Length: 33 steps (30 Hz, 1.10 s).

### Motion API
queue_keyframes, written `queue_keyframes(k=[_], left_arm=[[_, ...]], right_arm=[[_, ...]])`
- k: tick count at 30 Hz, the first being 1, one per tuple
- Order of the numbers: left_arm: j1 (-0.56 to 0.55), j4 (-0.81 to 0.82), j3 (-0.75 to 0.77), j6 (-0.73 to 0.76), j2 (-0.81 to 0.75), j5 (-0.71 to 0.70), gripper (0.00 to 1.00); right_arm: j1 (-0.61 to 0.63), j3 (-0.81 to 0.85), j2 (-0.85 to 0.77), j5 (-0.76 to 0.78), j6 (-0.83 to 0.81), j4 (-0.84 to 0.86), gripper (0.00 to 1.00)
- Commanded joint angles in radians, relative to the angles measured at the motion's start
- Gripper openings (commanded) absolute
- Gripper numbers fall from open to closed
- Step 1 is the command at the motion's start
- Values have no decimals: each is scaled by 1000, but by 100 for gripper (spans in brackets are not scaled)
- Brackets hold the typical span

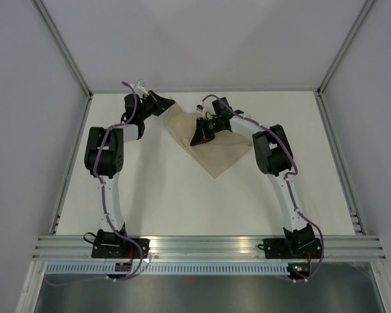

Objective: Fold the napkin, place the utensils inside, and roll it up
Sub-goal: Fold the napkin at the center of the board.

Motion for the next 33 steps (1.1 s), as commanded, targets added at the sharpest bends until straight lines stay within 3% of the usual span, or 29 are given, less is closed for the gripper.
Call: queue_keyframes(k=[1,13,19,25,33], left_arm=[[-8,62,-12,-4,-78,44,2],[-44,131,-35,51,-132,193,2],[-98,126,-105,139,-197,291,2],[-198,105,-185,229,-233,437,2],[-296,-41,-299,401,-267,446,2]], right_arm=[[6,20,-19,84,-63,23,22],[6,5,-233,-20,-43,52,31],[-24,-104,-409,79,-94,-12,29],[-131,-235,-624,173,-190,-121,29],[-205,-363,-837,279,-307,-260,29]])
